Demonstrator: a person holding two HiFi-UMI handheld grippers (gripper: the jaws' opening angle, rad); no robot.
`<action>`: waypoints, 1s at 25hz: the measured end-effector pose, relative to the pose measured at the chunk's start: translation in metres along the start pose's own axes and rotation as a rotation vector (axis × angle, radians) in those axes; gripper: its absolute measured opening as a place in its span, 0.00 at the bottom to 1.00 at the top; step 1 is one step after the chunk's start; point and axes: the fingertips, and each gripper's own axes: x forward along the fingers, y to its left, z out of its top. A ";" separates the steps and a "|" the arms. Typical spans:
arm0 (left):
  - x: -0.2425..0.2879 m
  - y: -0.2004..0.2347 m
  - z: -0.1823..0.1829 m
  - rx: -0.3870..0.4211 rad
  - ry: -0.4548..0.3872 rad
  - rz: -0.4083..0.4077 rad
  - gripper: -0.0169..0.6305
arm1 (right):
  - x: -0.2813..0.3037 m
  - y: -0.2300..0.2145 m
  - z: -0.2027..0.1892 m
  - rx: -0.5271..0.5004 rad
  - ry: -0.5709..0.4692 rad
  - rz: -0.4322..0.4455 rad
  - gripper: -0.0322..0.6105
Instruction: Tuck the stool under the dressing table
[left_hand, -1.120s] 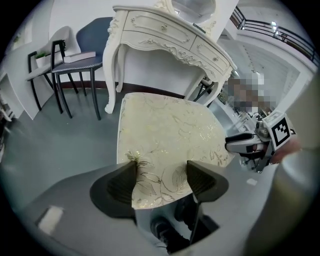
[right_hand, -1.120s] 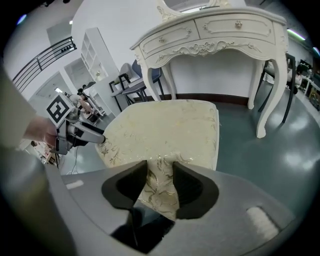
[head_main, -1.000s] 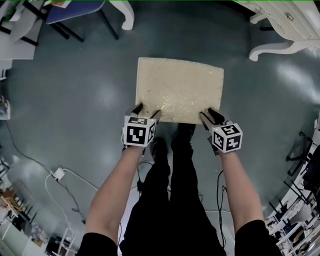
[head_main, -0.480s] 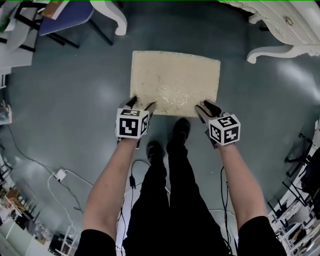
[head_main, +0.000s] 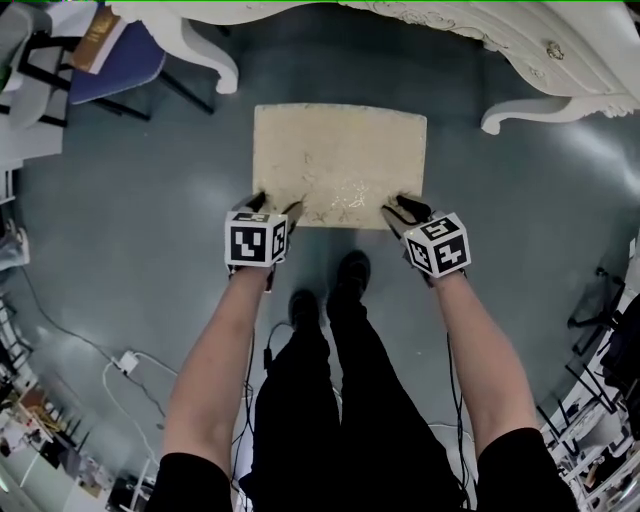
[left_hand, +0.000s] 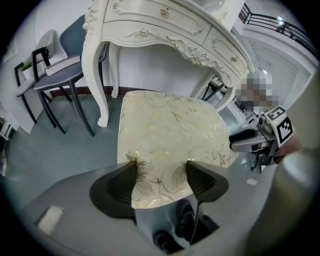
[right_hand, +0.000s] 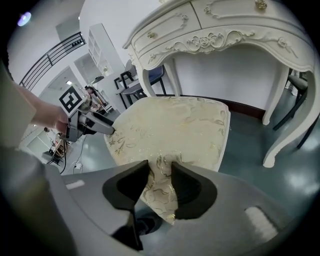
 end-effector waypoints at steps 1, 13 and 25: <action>0.002 0.000 0.003 0.001 -0.002 0.000 0.54 | 0.000 -0.003 0.002 0.001 0.002 0.000 0.29; 0.022 0.012 0.068 0.046 -0.026 -0.037 0.54 | 0.012 -0.040 0.049 0.033 -0.002 -0.083 0.29; 0.050 0.027 0.141 0.123 0.007 -0.128 0.51 | 0.027 -0.085 0.100 0.098 0.042 -0.158 0.29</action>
